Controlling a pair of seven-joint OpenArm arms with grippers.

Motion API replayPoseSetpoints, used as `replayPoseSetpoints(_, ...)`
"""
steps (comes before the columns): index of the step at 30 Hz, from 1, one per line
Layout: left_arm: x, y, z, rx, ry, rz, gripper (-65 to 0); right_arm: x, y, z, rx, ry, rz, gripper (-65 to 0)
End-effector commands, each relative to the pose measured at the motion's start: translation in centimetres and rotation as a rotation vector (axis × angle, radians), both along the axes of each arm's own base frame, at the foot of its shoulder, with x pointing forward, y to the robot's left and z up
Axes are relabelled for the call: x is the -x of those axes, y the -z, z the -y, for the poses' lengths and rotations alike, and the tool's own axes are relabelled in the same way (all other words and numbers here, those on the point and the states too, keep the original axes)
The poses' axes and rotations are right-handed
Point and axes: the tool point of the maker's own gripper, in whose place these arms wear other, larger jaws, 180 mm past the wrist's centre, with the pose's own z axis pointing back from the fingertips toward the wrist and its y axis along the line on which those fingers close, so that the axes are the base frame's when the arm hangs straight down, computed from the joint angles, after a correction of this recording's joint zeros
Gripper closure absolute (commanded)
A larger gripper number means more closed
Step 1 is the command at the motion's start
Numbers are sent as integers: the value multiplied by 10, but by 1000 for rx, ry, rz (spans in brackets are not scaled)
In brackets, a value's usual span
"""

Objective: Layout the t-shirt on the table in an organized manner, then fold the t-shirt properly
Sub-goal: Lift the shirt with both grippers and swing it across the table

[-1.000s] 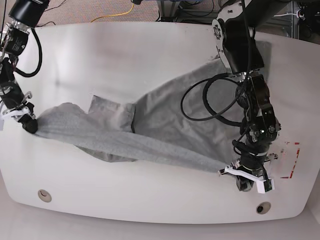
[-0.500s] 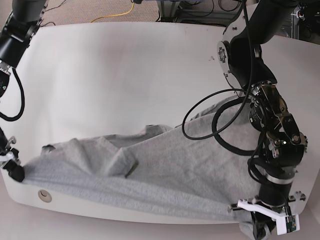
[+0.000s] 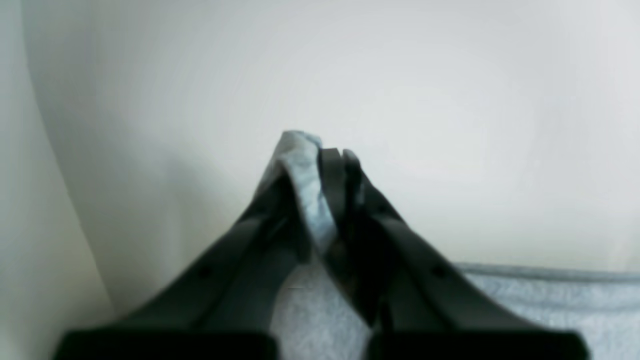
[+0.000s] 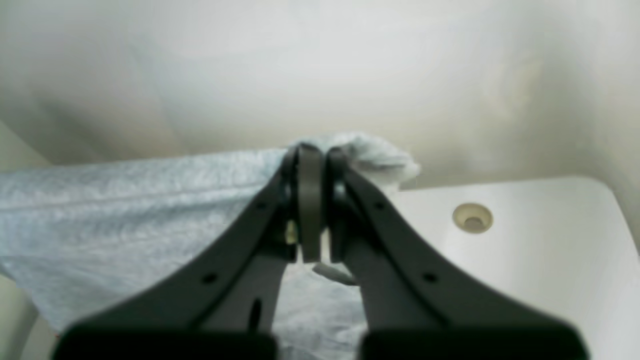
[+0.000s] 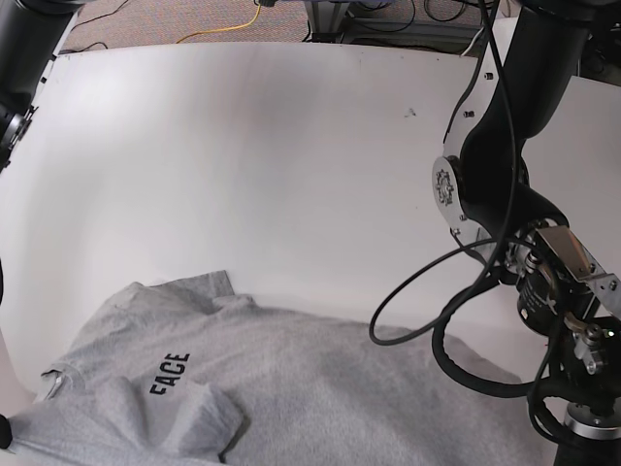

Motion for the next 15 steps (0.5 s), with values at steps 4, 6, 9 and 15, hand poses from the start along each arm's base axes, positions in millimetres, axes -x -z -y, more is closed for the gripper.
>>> replayPoseSetpoints(4,12,-32,-6,1,-28,56,0,5,-40,14,39,39,60,0)
replayPoseSetpoints(6,12,-29,-9,-4,-34,40,0,5,-38,14,40,34,46,0)
replayPoseSetpoints(9,5,-3,-13,-11,-41,-33,0,6,-28,11,44,18,-5,0)
replayPoseSetpoints(15,-1,66,-22,-28,-65,-197,0,18,28,11,-43,-24,-118,0)
